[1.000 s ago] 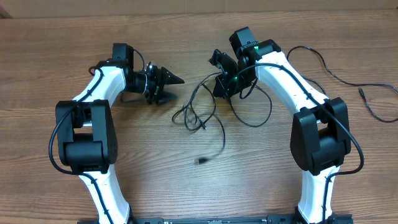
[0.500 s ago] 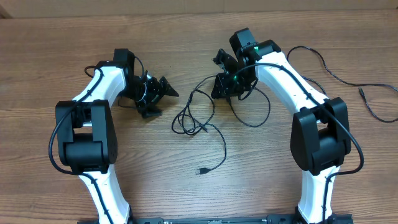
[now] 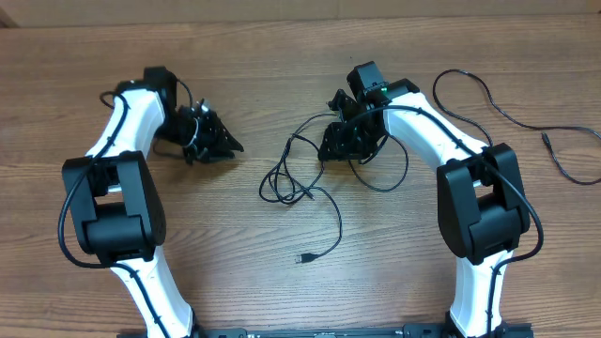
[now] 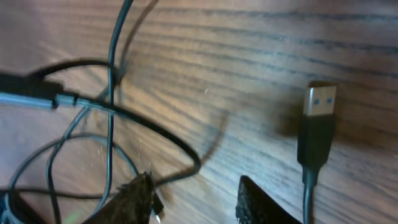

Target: Untangle cables

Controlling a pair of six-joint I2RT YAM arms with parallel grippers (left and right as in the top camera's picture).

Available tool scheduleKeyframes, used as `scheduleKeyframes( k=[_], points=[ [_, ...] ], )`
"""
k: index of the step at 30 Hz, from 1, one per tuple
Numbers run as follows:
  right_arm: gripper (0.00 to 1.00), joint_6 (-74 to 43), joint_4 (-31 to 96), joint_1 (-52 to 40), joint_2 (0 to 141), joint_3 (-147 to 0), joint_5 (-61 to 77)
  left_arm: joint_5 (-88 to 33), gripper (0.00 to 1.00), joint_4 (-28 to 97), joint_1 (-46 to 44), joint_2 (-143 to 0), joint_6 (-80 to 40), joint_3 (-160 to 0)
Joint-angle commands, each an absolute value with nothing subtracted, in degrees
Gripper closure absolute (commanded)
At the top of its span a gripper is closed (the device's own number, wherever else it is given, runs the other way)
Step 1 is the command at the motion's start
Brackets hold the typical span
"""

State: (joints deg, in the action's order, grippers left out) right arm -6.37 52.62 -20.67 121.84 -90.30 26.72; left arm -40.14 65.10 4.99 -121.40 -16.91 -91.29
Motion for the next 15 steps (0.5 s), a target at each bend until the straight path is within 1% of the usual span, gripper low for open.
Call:
scheduleKeyframes(
  k=[1, 3, 11, 12, 15],
  points=[
    [0.55, -8.6, 50.1, -20.6, 119.9, -88.2, 26.6, -37.3, 0.75, 69.2, 2.3, -120.4, -7.0, -96.0],
    [0.46, -8.6, 48.0, -20.6, 119.9, -87.2, 26.6, -37.3, 0.74, 70.4, 1.1, -120.4, -4.2, -96.8],
    [0.39, -9.0, 40.3, -20.6, 119.9, -81.6, 26.6, -37.3, 0.66, 70.1, -3.6, -120.4, -1.2, -97.3],
    [0.38, -9.0, 40.2, -20.6, 119.9, -81.4, 26.6, -37.2, 0.61, 69.9, -5.1, -120.4, -1.2, -97.3],
    [0.37, -9.1, 40.1, -20.6, 119.9, -81.4, 26.7, -36.5, 0.51, 69.2, -6.6, -120.4, -1.3, -97.3]
  ],
)
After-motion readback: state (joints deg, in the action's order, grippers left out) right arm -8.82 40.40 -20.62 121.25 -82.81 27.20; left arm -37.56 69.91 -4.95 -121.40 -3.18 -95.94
